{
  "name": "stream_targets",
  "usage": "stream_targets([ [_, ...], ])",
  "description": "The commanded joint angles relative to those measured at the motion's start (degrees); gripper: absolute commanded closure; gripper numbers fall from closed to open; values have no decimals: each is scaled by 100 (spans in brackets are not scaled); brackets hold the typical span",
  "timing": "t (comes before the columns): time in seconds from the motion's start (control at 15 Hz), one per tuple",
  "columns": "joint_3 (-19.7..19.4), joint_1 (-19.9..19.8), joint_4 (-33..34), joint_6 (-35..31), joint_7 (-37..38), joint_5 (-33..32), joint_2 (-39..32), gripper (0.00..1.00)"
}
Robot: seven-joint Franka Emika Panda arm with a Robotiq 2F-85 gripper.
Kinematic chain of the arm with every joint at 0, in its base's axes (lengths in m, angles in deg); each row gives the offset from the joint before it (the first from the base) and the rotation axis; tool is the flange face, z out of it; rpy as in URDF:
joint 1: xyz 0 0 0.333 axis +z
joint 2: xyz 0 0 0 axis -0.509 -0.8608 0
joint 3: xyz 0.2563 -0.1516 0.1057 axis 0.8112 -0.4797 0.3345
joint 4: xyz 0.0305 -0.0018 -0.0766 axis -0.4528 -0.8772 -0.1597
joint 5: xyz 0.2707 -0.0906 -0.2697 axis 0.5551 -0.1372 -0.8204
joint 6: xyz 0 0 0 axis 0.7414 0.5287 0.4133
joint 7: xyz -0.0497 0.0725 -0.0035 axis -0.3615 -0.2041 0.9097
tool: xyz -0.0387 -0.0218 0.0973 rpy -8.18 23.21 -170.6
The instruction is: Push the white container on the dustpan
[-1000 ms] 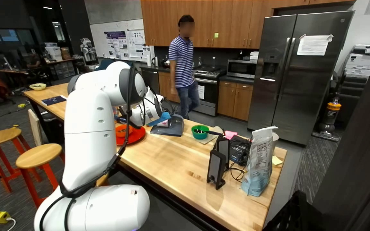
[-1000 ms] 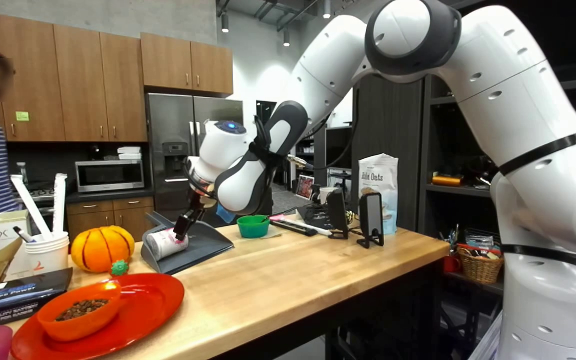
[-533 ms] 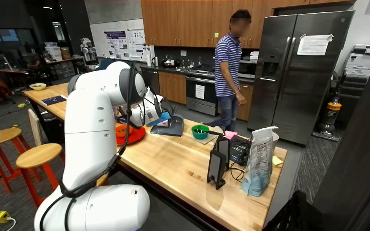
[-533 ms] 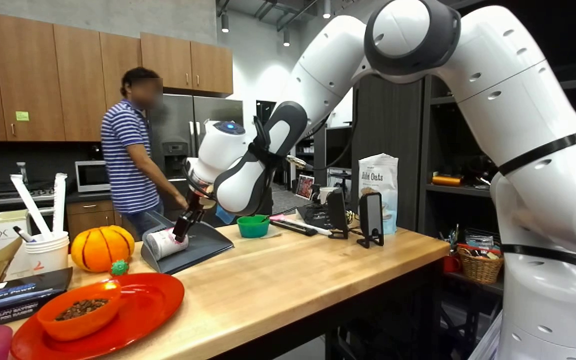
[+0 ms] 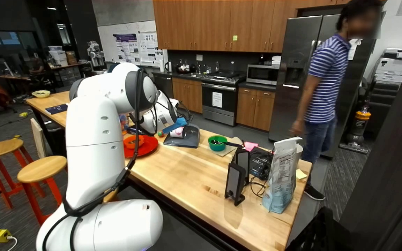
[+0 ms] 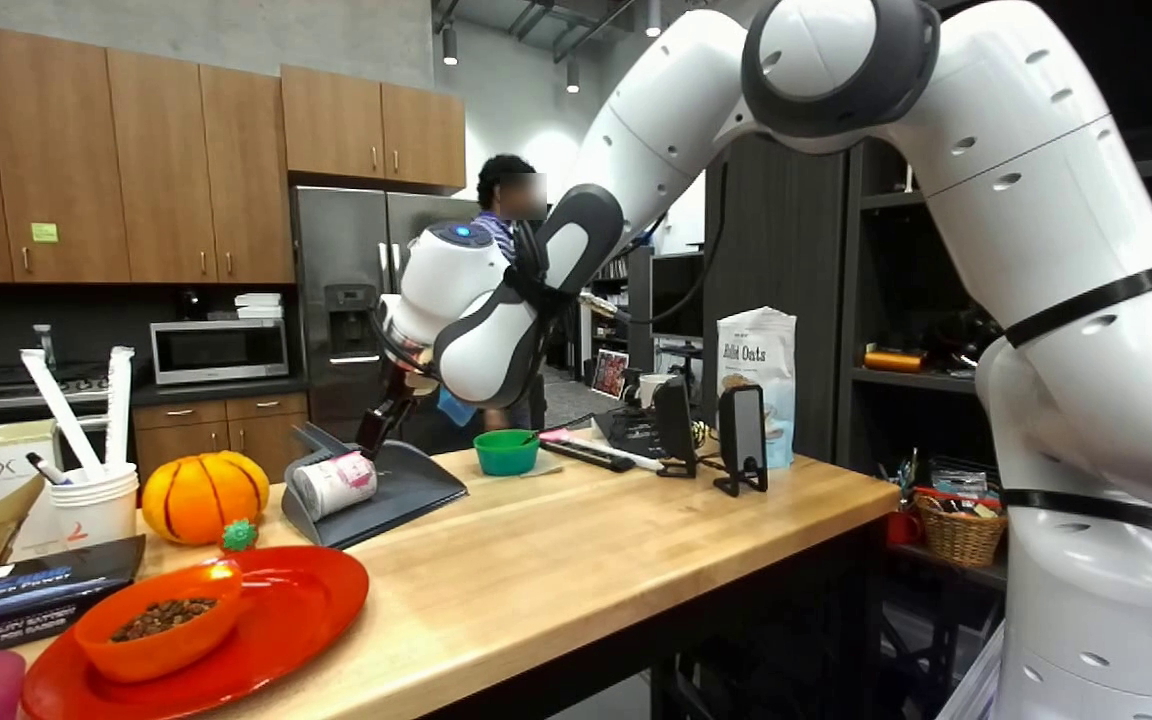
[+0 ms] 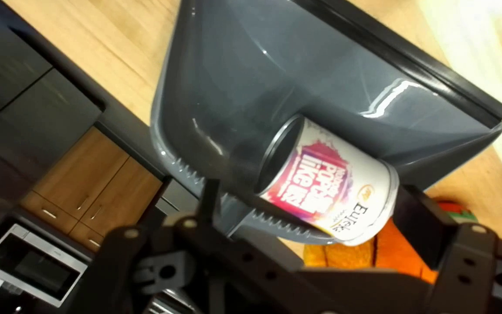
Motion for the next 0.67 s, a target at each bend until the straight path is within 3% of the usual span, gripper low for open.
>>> stream_targets([
  [0.0,-442,379,-48,85,348,-341,276,0],
  [0.07,-280,201,4,17,98,-149,127,0],
  [0.27,-335,286,8,49,108,-159,195,0],
  [0.4,-123,183,12,175,-129,-34,176,0],
  [0.47,-167,75,-681,-18,-297,-144,669,0],
  [0.6,-67,-5,-1196,77,-464,-40,1170,0],
])
